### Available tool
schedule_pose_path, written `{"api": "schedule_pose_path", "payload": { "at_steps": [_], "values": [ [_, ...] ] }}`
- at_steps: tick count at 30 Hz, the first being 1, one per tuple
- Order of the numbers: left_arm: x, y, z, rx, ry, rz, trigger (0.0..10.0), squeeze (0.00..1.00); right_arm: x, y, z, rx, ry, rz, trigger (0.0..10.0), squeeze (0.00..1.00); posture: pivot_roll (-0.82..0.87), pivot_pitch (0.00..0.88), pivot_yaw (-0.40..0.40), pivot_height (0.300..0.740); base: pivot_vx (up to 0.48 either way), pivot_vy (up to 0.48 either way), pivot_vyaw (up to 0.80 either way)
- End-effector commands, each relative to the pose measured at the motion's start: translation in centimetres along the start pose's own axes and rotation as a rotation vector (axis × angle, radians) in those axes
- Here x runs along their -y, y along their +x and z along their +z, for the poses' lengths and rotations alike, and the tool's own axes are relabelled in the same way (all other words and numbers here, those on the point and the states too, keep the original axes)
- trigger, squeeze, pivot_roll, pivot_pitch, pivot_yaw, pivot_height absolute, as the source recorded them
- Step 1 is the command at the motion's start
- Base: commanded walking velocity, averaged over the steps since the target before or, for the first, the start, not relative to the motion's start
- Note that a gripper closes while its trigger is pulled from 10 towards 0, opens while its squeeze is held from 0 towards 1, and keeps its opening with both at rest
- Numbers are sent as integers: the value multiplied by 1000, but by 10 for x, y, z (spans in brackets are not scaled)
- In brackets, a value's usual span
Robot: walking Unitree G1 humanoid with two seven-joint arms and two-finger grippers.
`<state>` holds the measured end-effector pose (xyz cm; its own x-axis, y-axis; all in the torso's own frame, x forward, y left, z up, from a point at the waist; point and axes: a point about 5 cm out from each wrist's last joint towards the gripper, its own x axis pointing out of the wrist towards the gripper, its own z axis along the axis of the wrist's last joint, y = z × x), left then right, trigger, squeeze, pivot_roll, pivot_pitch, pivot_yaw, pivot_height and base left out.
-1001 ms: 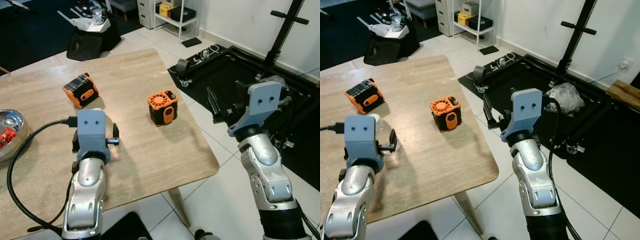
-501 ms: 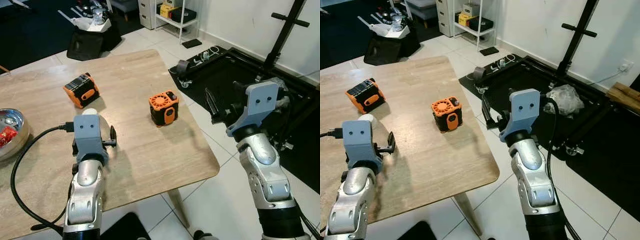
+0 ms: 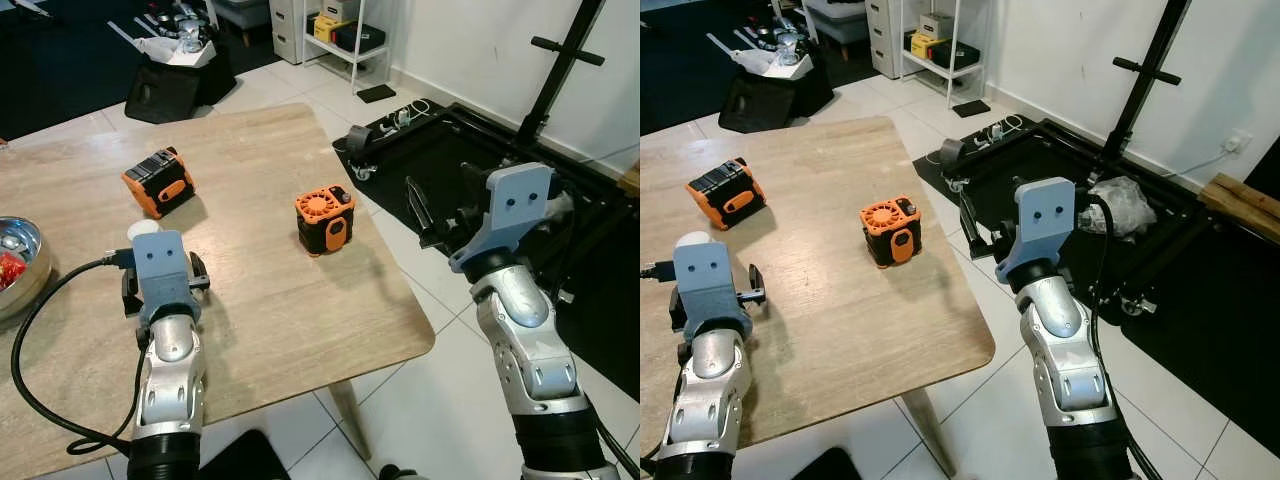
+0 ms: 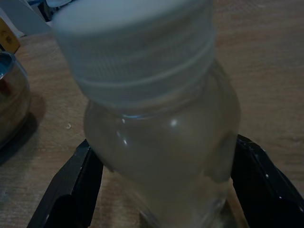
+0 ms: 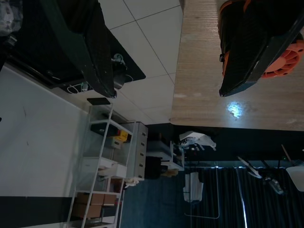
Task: Restocking fridge
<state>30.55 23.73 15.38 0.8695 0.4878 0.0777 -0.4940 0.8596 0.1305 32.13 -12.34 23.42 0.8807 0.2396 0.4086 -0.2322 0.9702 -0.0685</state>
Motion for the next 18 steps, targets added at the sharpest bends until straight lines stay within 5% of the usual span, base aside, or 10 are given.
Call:
{"api": "schedule_pose_path", "payload": {
  "at_steps": [1,2,8,9,12,13,14,18],
  "values": [
    [-6,4,-1,15,21,42,5255,0,0,0,-1,0,-4,9,10000,0,-70,132,-24,740,0,0,0],
    [-7,4,2,35,31,61,4196,0,0,1,-1,0,-5,11,10000,0,-69,131,-24,740,0,0,0],
    [-6,5,6,76,50,76,3647,0,-1,1,-2,0,-5,16,10000,0,-66,125,-24,740,0,0,0],
    [-5,5,7,80,47,68,549,0,-2,1,-2,0,-5,18,10000,0,-66,123,-24,740,0,0,0],
    [-5,5,7,84,45,61,784,0,-2,1,-2,1,-4,18,10000,0,-65,122,-24,740,0,0,0],
    [-3,4,9,94,43,34,8549,0,-3,1,-3,1,-4,20,10000,0,-65,118,-22,740,0,0,0],
    [-1,3,11,106,46,12,10000,0,-3,1,-3,1,-4,21,10000,0,-64,118,-21,740,0,0,0],
    [6,0,19,156,57,-45,10000,0,-3,1,-3,1,-4,23,10000,0,-64,118,-21,740,0,0,0]
  ]
}}
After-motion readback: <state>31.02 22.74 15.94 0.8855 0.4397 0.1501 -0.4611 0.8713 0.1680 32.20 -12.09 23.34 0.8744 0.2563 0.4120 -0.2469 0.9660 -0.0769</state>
